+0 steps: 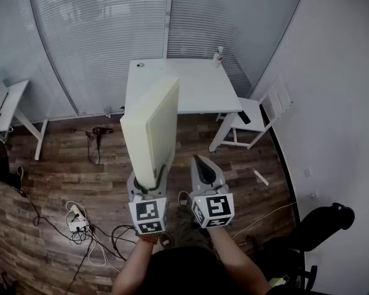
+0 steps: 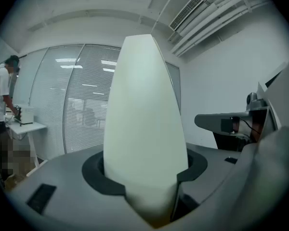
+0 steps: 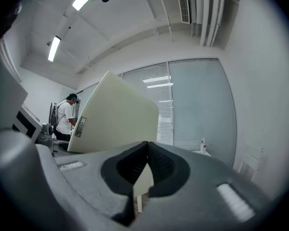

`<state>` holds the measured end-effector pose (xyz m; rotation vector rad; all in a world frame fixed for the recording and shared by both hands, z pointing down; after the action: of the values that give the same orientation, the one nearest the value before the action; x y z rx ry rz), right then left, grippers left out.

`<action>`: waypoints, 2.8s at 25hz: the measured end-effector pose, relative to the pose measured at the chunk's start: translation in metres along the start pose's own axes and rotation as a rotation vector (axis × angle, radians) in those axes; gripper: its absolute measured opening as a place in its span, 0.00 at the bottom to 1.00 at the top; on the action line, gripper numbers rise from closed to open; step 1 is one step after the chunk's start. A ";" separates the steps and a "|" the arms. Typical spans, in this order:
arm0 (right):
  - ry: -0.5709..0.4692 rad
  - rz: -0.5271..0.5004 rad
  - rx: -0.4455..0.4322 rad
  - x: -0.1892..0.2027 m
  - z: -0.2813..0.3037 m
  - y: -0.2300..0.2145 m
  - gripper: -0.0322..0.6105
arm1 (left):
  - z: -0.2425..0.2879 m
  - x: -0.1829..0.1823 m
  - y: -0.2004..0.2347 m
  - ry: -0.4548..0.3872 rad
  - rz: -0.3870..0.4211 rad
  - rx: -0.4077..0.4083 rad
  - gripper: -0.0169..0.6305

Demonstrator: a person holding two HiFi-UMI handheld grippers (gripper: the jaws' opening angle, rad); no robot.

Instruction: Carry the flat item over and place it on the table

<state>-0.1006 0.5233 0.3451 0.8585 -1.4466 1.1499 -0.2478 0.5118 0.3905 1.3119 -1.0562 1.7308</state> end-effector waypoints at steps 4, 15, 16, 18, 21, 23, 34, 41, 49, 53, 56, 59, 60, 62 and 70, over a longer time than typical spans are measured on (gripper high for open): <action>-0.001 -0.011 -0.033 0.001 0.004 -0.005 0.05 | 0.008 0.002 -0.007 -0.004 0.003 0.003 0.45; 0.045 0.065 -0.061 0.008 0.039 -0.025 0.05 | 0.039 -0.001 0.000 0.002 0.028 -0.006 0.45; 0.054 0.077 -0.063 0.010 0.043 -0.029 0.05 | 0.044 0.000 0.001 0.006 0.027 -0.009 0.45; 0.072 0.105 -0.063 0.012 0.049 -0.037 0.05 | 0.052 0.000 0.001 0.015 0.024 -0.016 0.45; 0.092 0.116 -0.057 0.015 0.060 -0.050 0.05 | 0.066 0.002 0.000 0.027 0.023 -0.022 0.45; 0.102 0.129 -0.058 0.017 0.068 -0.056 0.05 | 0.074 0.005 0.002 0.034 0.020 -0.025 0.45; 0.154 0.199 -0.110 0.017 0.133 -0.102 0.05 | 0.143 0.001 -0.001 0.076 0.033 -0.037 0.45; 0.177 0.214 -0.162 0.012 0.181 -0.141 0.05 | 0.198 -0.003 -0.001 0.122 0.052 -0.053 0.45; 0.226 0.225 -0.156 0.013 0.230 -0.204 0.05 | 0.267 -0.008 -0.013 0.169 0.069 -0.041 0.45; 0.239 0.226 -0.163 0.012 0.247 -0.224 0.05 | 0.298 -0.014 -0.024 0.175 0.080 -0.028 0.45; 0.238 0.229 -0.172 0.010 0.260 -0.232 0.05 | 0.312 -0.015 -0.028 0.169 0.090 -0.024 0.45; 0.249 0.221 -0.178 0.013 0.275 -0.234 0.05 | 0.325 -0.011 -0.025 0.173 0.091 -0.017 0.45; 0.258 0.215 -0.182 0.014 0.279 -0.234 0.05 | 0.328 -0.009 -0.023 0.179 0.093 -0.015 0.45; 0.276 0.205 -0.184 0.019 0.285 -0.235 0.05 | 0.336 -0.005 -0.019 0.189 0.098 -0.010 0.45; 0.289 0.193 -0.125 0.021 0.332 -0.240 0.05 | 0.383 0.001 0.014 0.163 0.084 0.027 0.45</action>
<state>0.0239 0.1396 0.4189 0.4513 -1.3645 1.2554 -0.1113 0.1576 0.4462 1.1355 -1.0099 1.8855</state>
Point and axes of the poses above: the fingertips, and each gripper's own axes: z forward along the fingers, y to its left, x out of its underside, the point moved 5 cm from there along -z, backward along the fingers, and after that the axes turned 14 degrees about z, right-handed, at the moved point
